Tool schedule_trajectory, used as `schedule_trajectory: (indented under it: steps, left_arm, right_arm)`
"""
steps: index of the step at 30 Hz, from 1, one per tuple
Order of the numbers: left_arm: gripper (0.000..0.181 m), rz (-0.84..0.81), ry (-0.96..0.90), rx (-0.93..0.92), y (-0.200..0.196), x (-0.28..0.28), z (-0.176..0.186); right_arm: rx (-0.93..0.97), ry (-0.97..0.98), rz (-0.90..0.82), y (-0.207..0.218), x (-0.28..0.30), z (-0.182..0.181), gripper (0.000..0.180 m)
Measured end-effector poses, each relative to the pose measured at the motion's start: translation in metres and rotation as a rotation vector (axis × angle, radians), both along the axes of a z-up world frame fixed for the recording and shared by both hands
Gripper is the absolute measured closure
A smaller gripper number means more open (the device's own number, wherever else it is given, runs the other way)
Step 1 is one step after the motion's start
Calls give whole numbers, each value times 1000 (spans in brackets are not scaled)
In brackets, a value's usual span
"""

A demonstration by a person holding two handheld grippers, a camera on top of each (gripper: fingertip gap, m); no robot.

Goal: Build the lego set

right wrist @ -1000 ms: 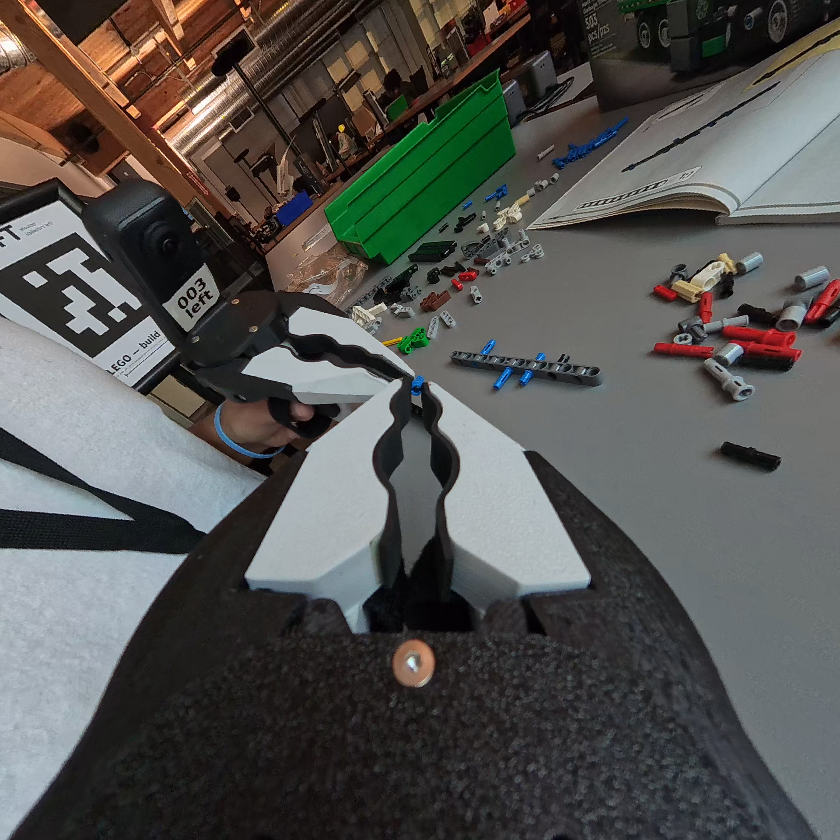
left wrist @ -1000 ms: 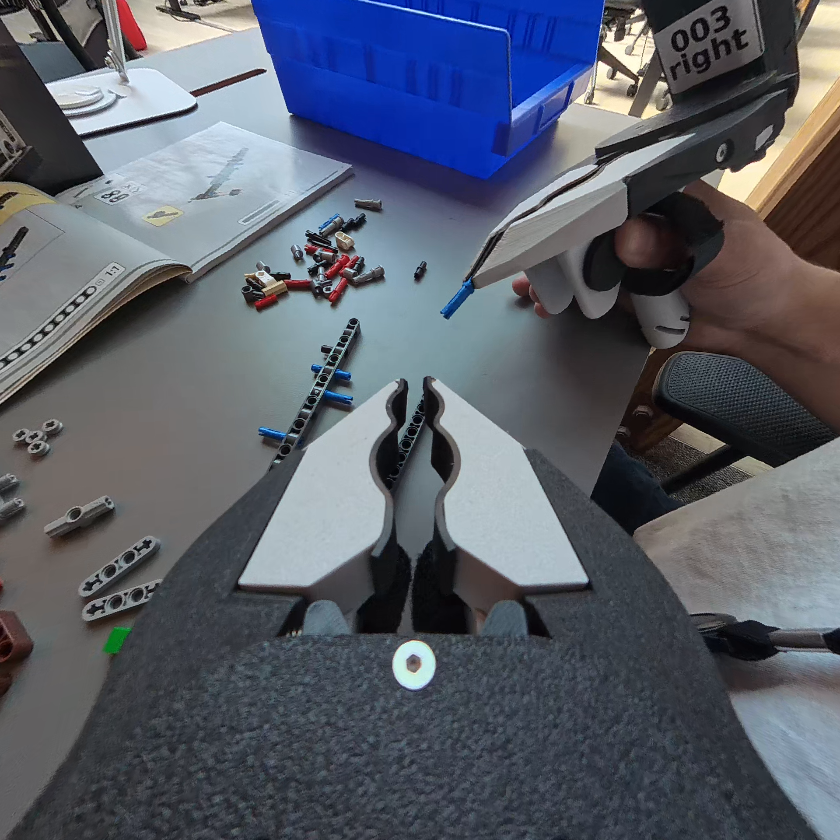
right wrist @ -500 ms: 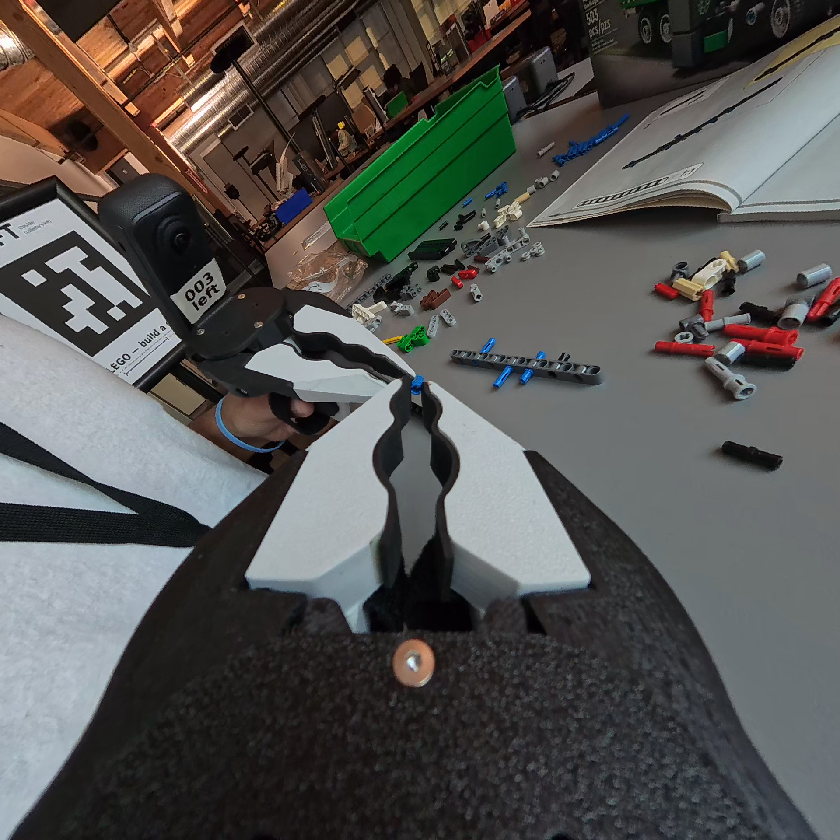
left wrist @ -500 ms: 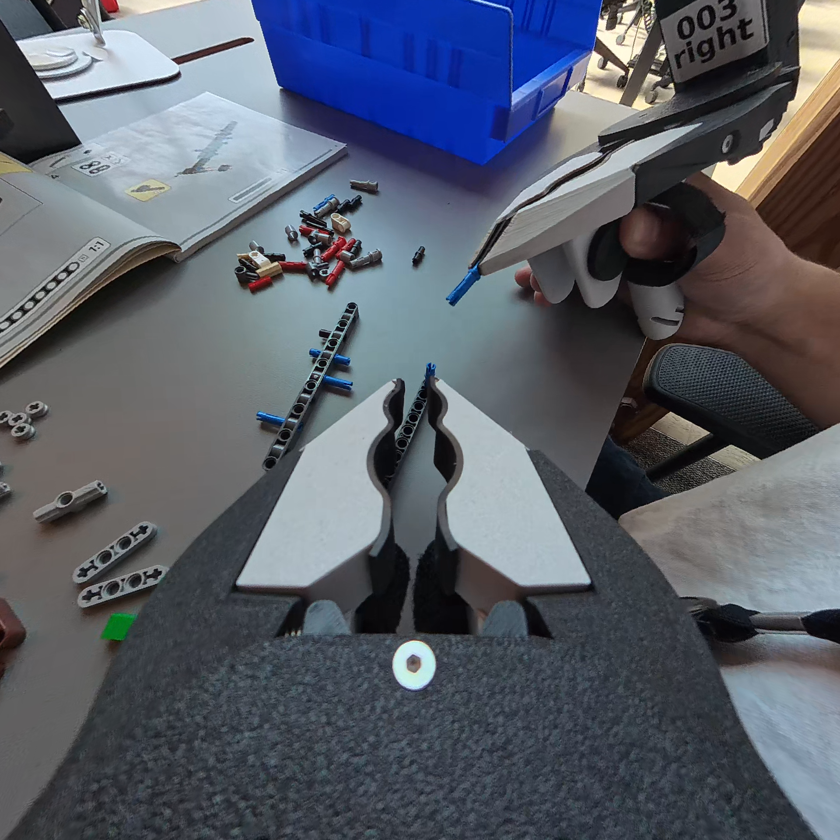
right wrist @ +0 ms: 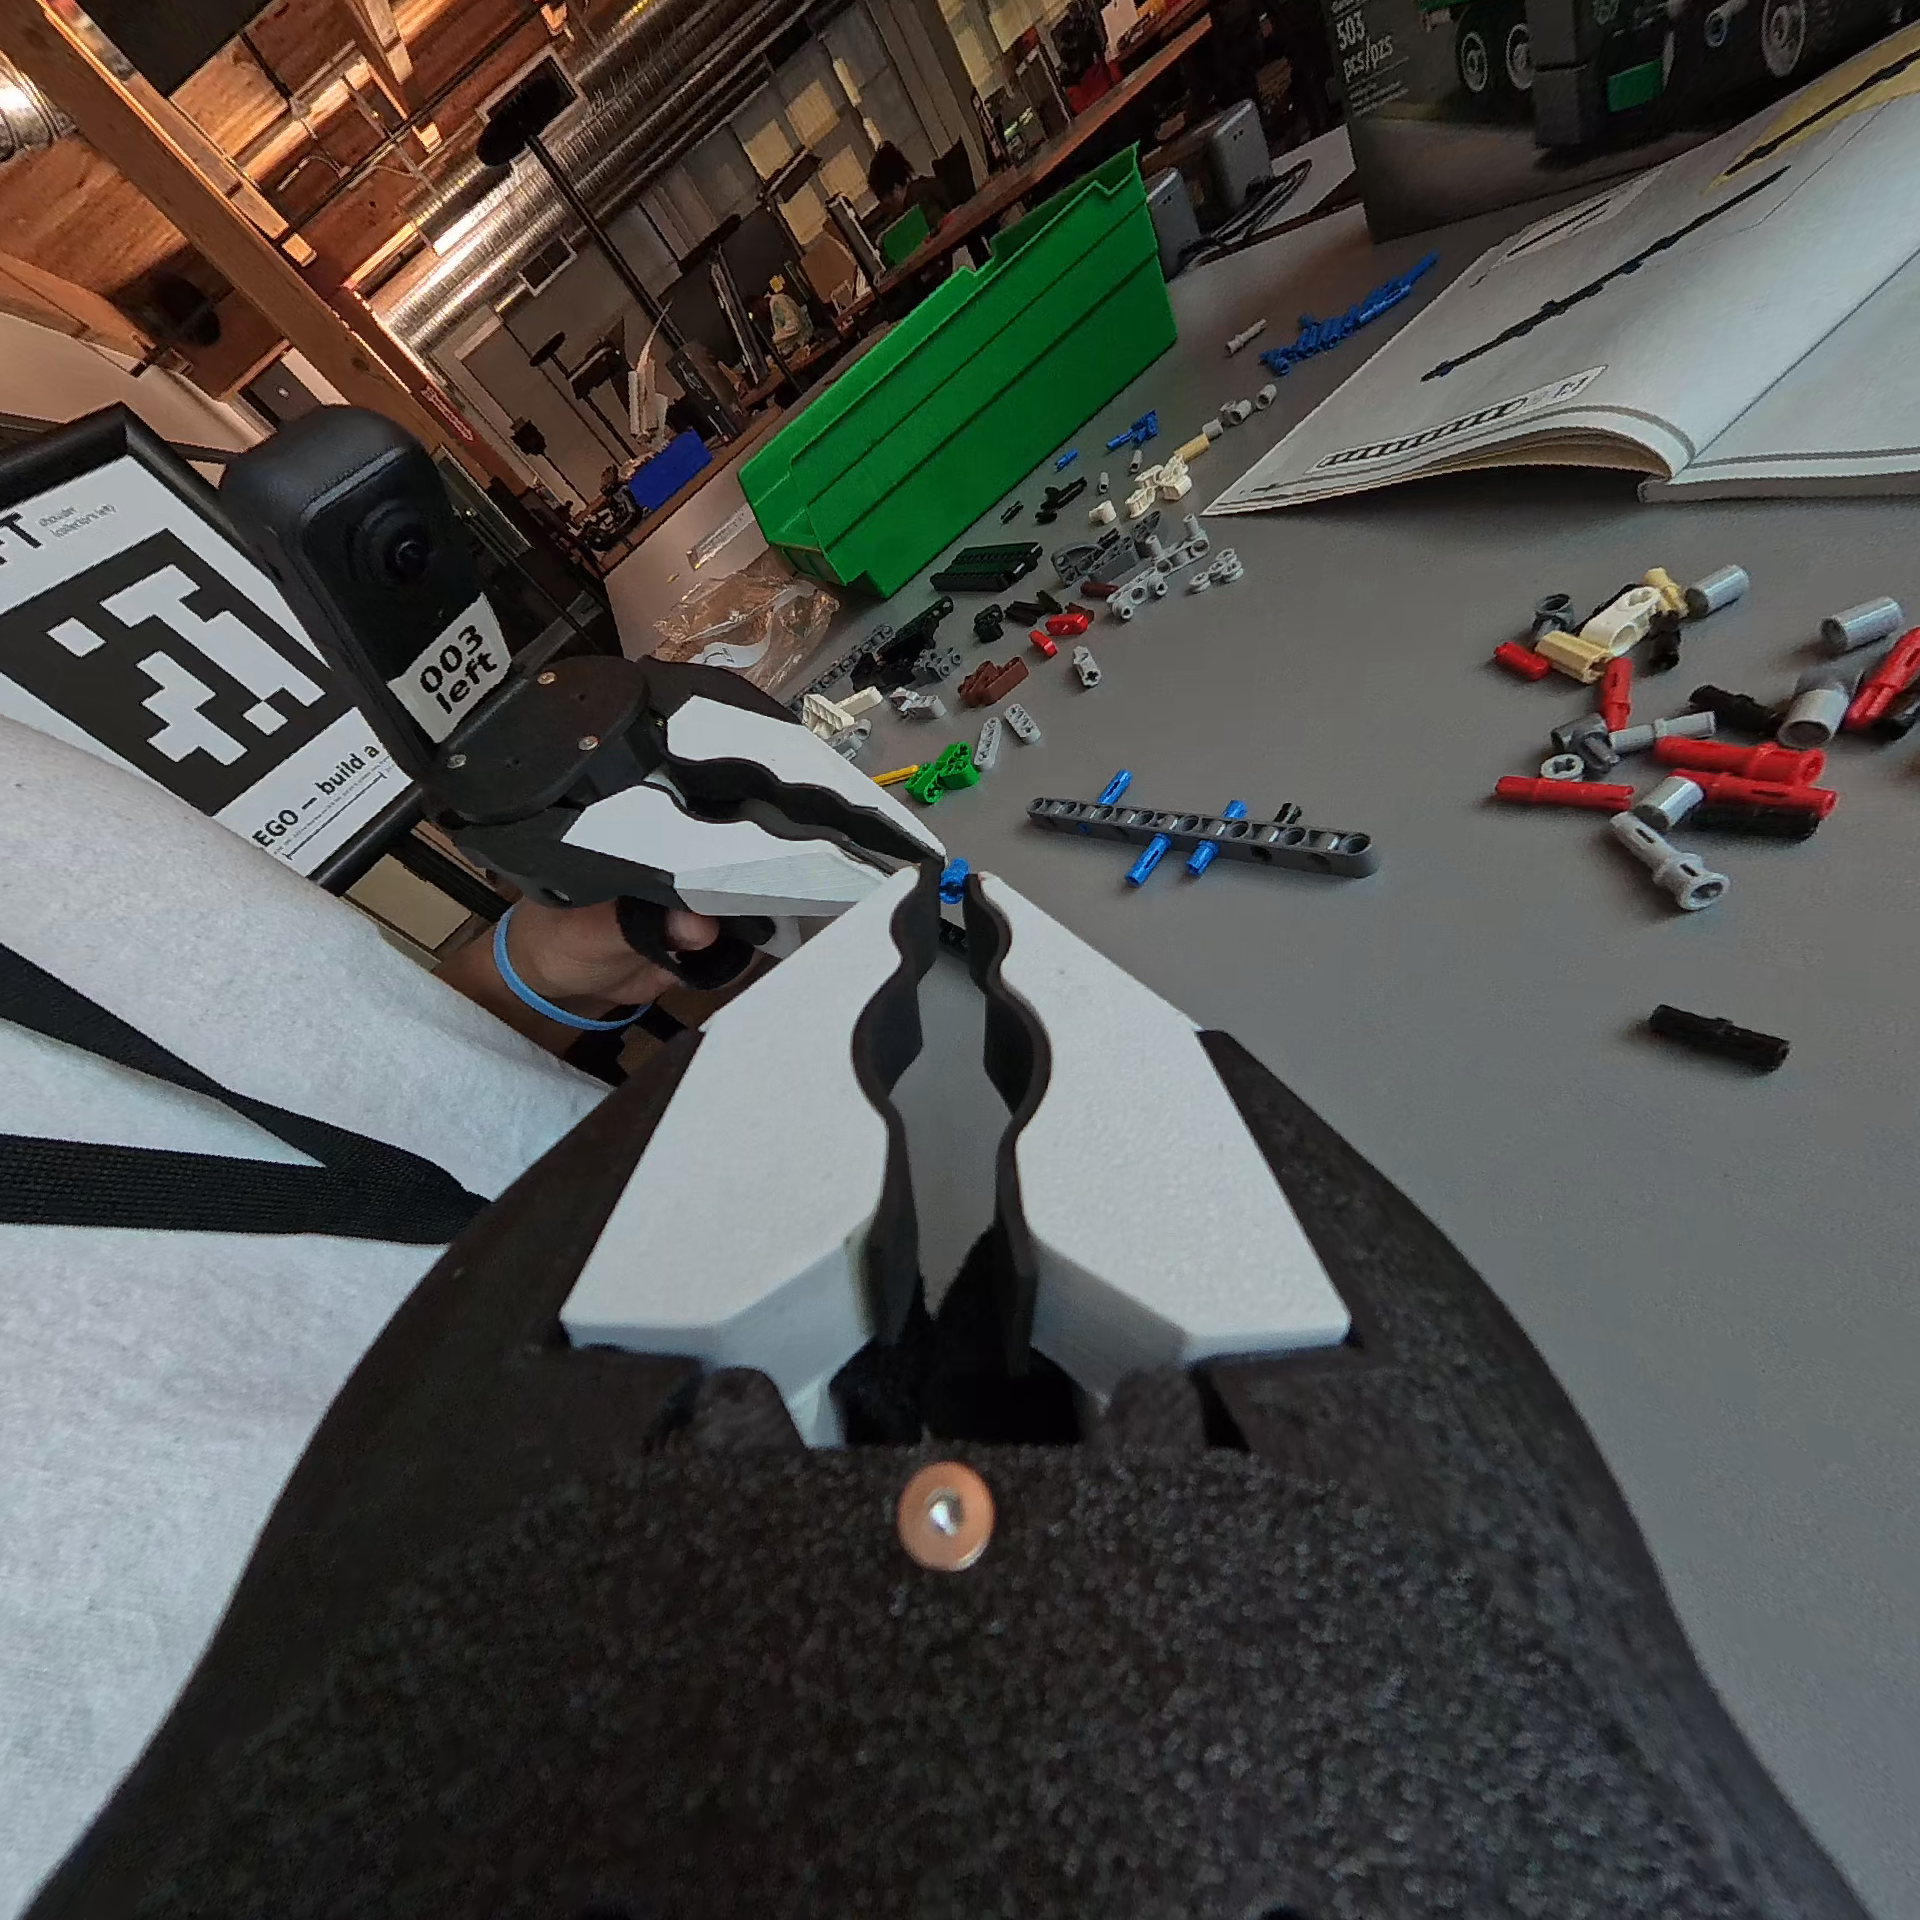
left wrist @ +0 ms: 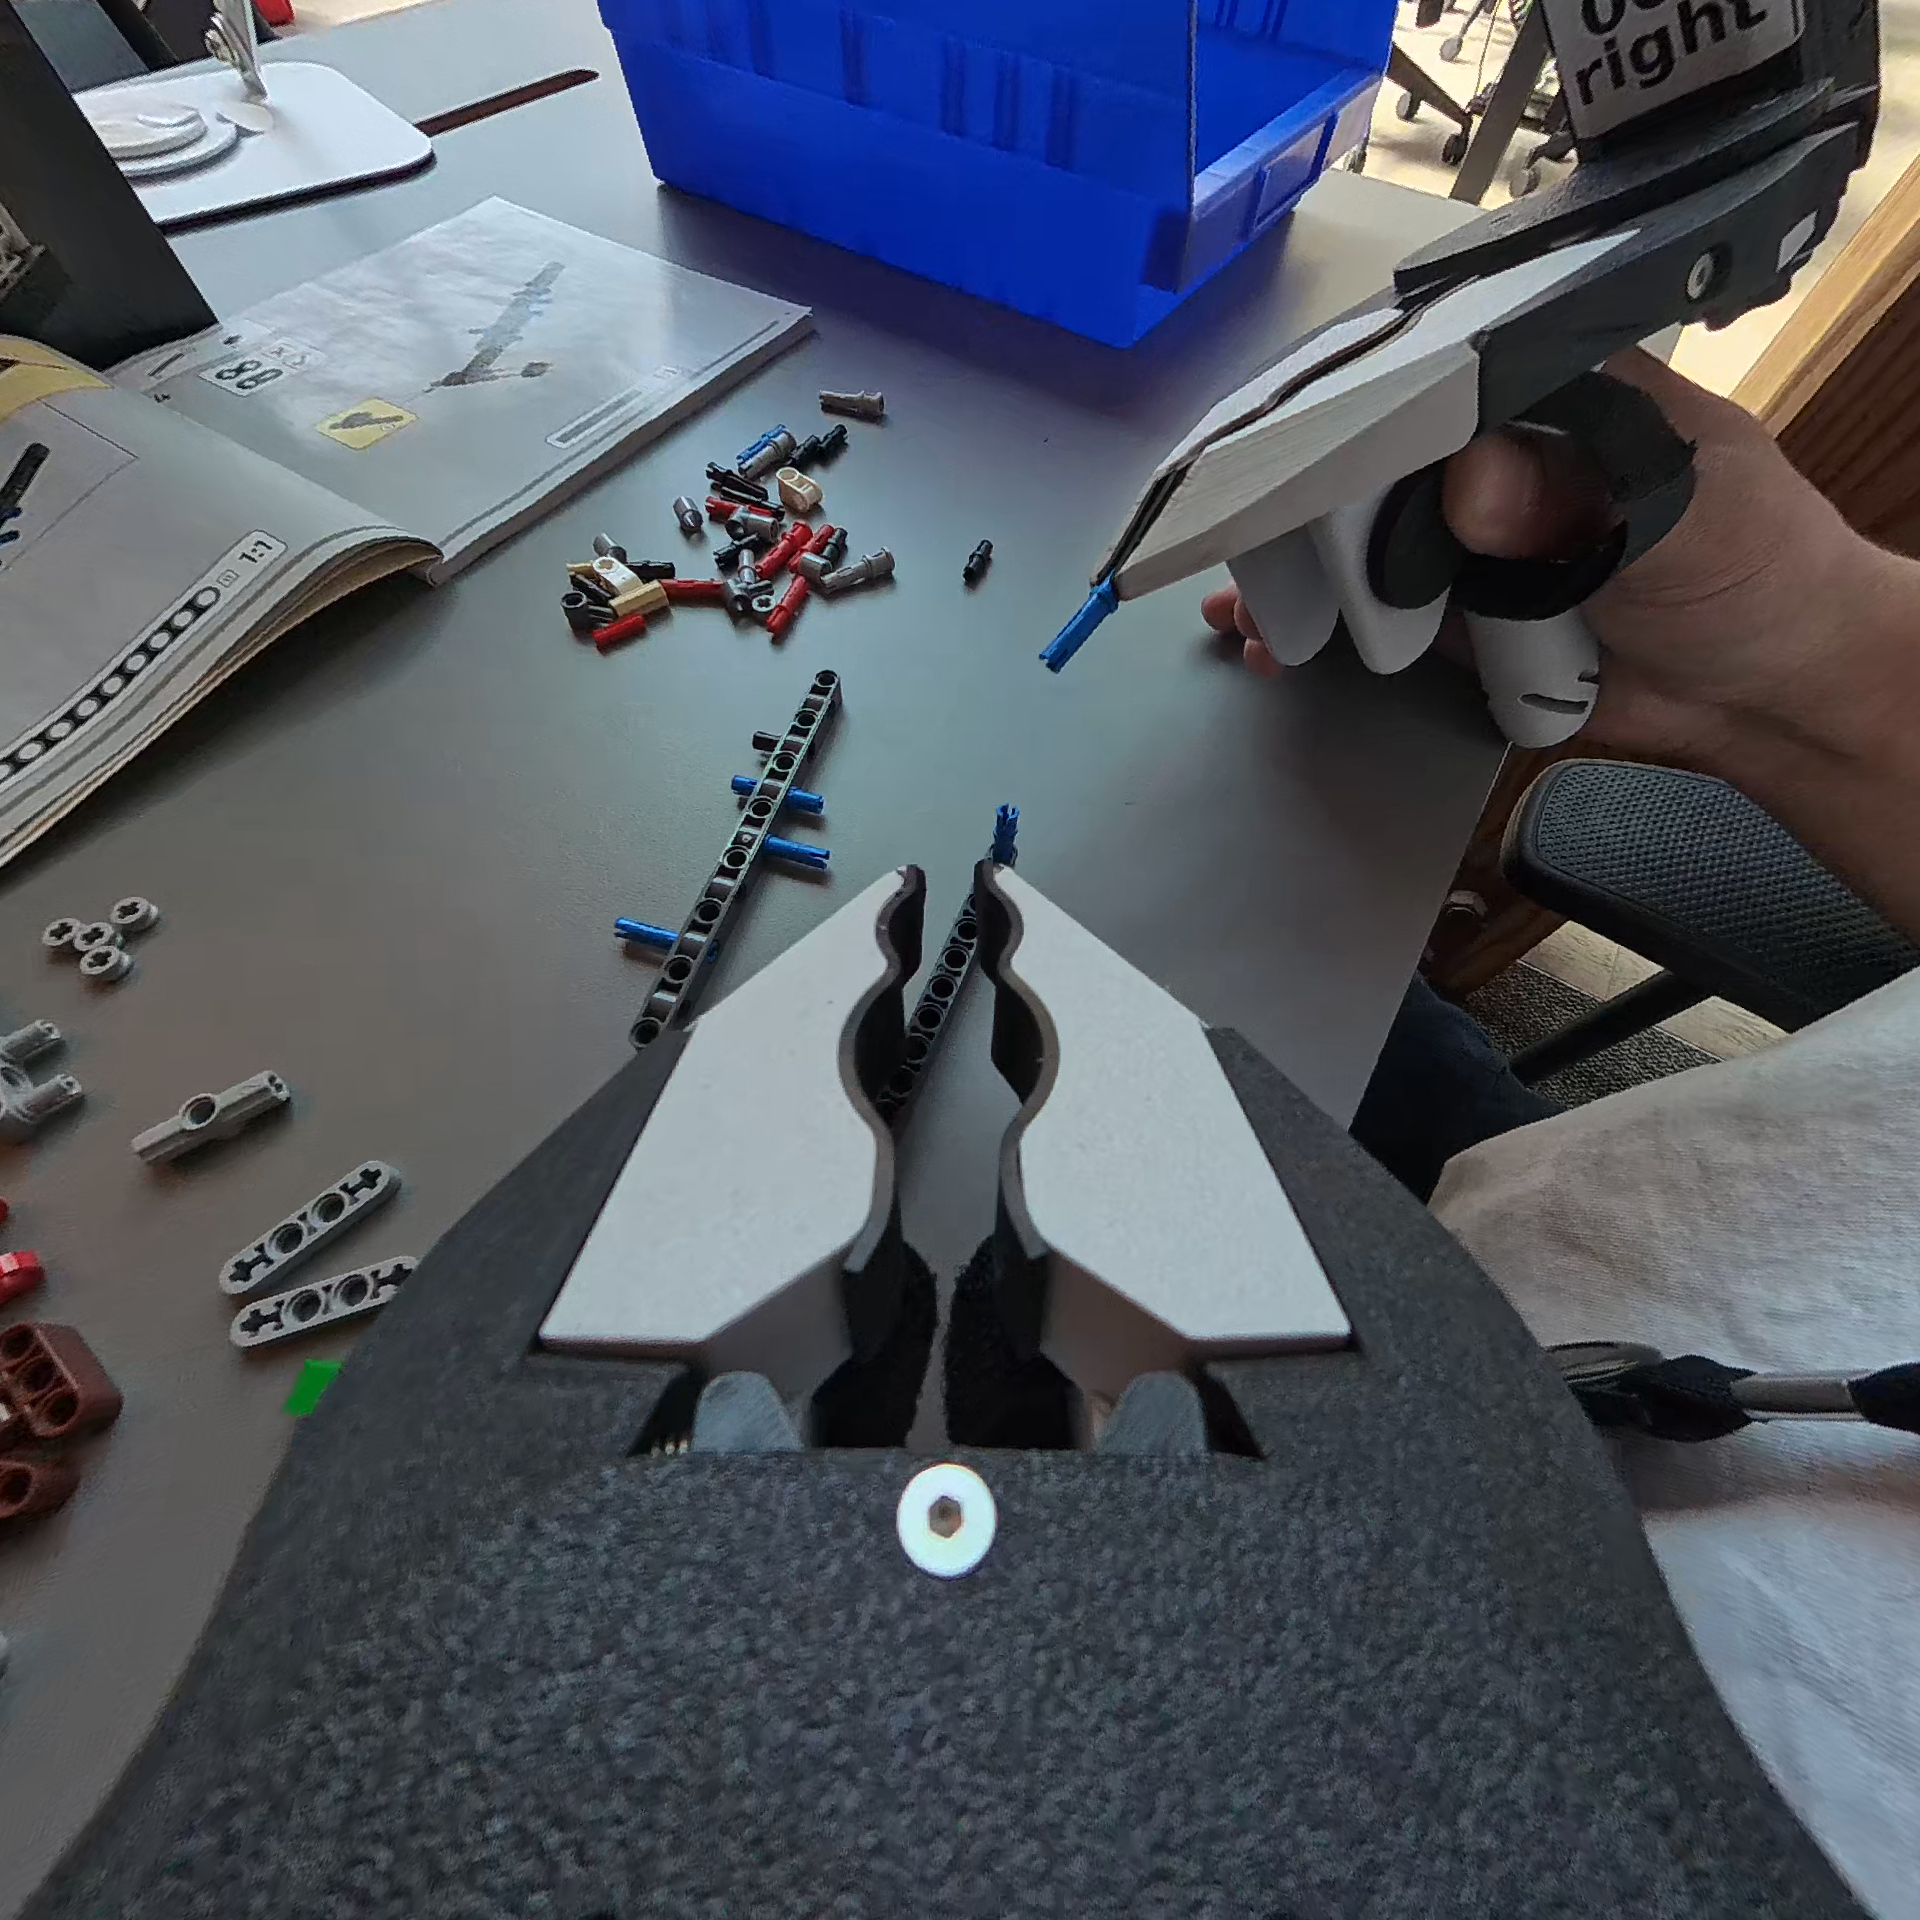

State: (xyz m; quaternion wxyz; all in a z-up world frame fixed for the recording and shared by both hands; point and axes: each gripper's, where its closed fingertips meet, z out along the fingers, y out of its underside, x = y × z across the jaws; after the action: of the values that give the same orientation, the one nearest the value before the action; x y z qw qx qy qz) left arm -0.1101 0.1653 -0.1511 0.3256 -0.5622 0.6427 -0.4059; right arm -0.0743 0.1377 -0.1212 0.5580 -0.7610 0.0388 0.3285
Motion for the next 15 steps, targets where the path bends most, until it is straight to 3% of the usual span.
schedule_trajectory:
  steps: [15]
  left_arm:
    - [172, 8, 7, -2, 6, -4, -1]
  right_arm:
    - [-6, -2, -6, 1, 1, -1, 177]
